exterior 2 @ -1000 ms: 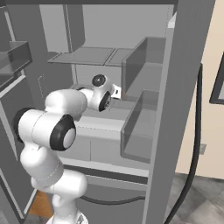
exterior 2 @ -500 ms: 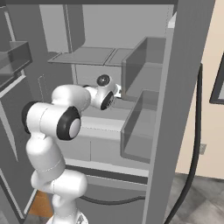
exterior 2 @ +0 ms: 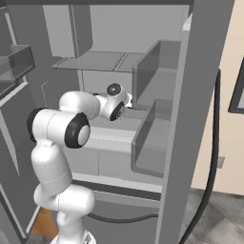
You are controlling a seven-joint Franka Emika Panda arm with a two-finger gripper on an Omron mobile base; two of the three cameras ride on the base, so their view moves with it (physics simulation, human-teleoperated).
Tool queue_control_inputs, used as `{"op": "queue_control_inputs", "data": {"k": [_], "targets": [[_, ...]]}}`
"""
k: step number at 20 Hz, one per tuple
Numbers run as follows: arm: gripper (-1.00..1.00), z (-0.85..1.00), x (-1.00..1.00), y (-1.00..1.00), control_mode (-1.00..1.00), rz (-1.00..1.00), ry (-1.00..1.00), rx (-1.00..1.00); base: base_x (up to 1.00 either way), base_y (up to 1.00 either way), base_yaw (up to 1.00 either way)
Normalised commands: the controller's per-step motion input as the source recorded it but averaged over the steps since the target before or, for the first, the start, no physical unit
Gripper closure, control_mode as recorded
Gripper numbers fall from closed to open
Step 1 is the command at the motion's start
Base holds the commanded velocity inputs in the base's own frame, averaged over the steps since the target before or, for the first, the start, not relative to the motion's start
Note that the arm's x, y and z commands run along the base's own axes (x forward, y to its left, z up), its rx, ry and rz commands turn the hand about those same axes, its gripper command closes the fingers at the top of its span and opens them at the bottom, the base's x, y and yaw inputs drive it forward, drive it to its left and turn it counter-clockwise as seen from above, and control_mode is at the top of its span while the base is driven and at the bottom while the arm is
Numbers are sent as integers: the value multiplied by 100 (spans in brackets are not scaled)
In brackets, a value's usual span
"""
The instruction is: Pick tomato from the fridge and place it on the plate on the counter.
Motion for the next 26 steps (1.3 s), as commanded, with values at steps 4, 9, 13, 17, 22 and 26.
{"op": "queue_control_inputs", "data": {"k": [4, 9, 13, 17, 22, 26], "targets": [[-100, 0, 0, -1, -100, 0, 0, 0, 0, 0, 0], [-100, -1, 15, 0, -100, 0, 0, 0, 0, 0, 0], [-100, -5, 38, 0, -100, 0, 0, 0, 0, 0, 0], [-100, -5, 44, 0, -100, 0, 0, 0, 0, 0, 0], [-100, -1, 30, 0, -100, 0, 0, 0, 0, 0, 0], [-100, 0, 23, 0, -100, 0, 0, 0, 0, 0, 0]]}}
